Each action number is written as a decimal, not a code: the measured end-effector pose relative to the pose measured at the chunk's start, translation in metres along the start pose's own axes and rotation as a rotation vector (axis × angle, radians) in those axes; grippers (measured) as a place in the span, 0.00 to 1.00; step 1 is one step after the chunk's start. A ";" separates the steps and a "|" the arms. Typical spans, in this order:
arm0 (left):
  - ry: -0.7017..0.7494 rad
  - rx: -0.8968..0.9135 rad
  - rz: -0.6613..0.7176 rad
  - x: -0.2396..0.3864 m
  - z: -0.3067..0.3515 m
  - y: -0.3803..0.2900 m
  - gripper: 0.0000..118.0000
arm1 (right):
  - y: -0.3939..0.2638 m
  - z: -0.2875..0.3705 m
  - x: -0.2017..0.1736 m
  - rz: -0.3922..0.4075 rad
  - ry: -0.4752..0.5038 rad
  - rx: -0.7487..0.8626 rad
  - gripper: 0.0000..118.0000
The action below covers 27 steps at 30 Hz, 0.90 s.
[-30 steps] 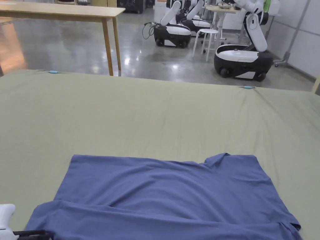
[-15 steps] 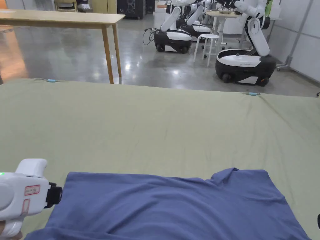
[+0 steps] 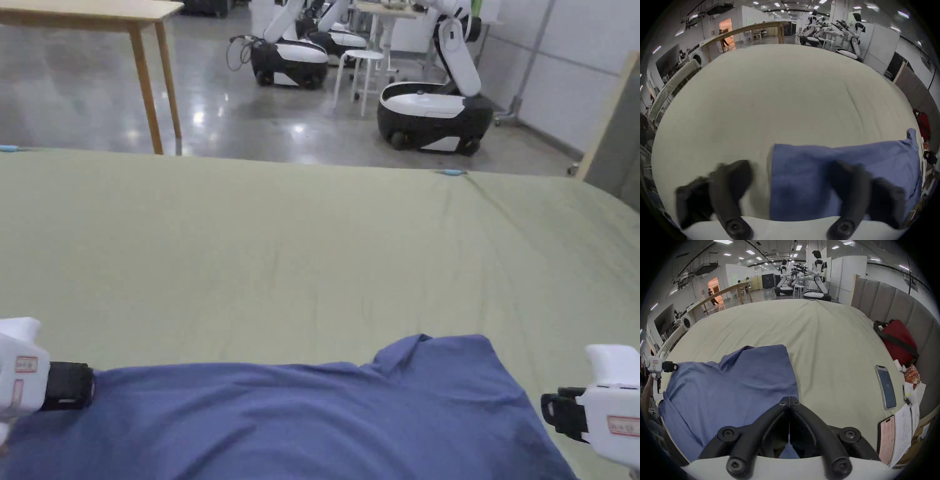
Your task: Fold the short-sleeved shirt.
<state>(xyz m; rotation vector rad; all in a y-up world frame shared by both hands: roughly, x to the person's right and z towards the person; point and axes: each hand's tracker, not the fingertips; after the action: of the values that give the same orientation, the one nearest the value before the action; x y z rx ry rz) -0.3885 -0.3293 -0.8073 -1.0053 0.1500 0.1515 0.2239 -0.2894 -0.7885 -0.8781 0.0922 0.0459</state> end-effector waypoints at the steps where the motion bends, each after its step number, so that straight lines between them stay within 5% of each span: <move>1: 0.017 0.002 -0.019 0.004 0.002 -0.003 0.68 | 0.003 -0.007 0.007 -0.002 0.002 0.000 0.01; 3: 0.006 0.023 -0.069 0.006 0.011 -0.003 0.50 | 0.013 -0.014 0.010 -0.012 0.013 0.001 0.01; 5: 0.000 0.038 -0.083 0.009 0.016 -0.002 0.09 | 0.023 -0.020 0.007 -0.008 0.012 0.003 0.01; 8: 0.003 0.025 -0.105 0.013 0.015 0.001 0.03 | 0.041 -0.033 0.007 -0.005 0.019 -0.002 0.07; 9: 0.006 0.023 -0.109 0.015 0.014 0.000 0.03 | 0.045 -0.038 0.005 -0.007 0.024 -0.011 0.25; 10: 0.006 0.022 -0.105 0.014 0.012 0.000 0.03 | 0.049 -0.045 0.005 -0.005 0.032 -0.035 0.71; 11: 0.004 0.020 -0.098 0.012 0.011 0.001 0.03 | 0.051 -0.054 0.005 0.001 0.035 -0.075 0.99; 12: -0.002 0.020 -0.084 0.011 0.011 0.000 0.03 | 0.050 -0.065 0.004 0.012 0.023 -0.137 0.99; 16: -0.012 0.022 -0.067 0.009 0.011 0.000 0.03 | 0.051 -0.076 -0.001 0.049 -0.027 -0.156 0.83; 19: -0.008 0.021 -0.075 0.010 0.013 -0.001 0.03 | 0.037 -0.081 0.002 0.024 0.009 -0.172 0.31; 21: -0.008 0.022 -0.081 0.012 0.016 -0.003 0.03 | 0.035 -0.074 0.005 0.015 0.013 -0.149 0.25; 23: -0.012 0.031 -0.080 0.009 0.023 -0.006 0.03 | 0.034 -0.059 0.005 -0.007 0.057 -0.114 0.06; 27: -0.044 0.054 -0.071 0.001 0.050 -0.012 0.03 | 0.039 -0.023 -0.001 0.029 0.059 -0.072 0.04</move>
<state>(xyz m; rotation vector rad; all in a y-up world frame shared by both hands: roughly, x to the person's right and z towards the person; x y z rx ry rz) -0.3821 -0.2932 -0.7714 -0.9518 0.0776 0.1044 0.2184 -0.2823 -0.8334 -0.9502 0.1593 0.0510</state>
